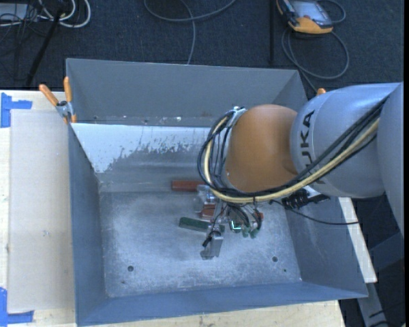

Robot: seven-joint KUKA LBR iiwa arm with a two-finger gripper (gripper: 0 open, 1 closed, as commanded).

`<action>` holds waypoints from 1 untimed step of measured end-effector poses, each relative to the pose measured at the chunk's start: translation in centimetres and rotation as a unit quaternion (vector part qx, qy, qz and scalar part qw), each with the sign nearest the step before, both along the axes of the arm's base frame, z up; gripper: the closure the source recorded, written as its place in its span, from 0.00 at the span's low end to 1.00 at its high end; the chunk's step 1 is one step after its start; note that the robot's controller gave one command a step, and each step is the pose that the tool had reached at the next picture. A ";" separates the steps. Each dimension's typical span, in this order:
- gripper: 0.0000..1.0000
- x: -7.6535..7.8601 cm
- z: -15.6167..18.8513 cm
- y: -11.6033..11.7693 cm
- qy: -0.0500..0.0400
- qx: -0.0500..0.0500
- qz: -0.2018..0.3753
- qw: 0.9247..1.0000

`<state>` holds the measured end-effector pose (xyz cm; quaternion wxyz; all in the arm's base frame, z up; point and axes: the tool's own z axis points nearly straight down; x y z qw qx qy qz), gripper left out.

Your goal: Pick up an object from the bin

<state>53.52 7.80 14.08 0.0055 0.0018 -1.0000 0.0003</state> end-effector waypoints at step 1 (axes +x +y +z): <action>0.00 3.5 -7.5 -2.5 -0.002 0.000 0.052 0.999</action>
Offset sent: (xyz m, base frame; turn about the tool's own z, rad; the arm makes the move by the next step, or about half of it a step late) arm 0.0358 -0.0235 -0.0708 -0.1054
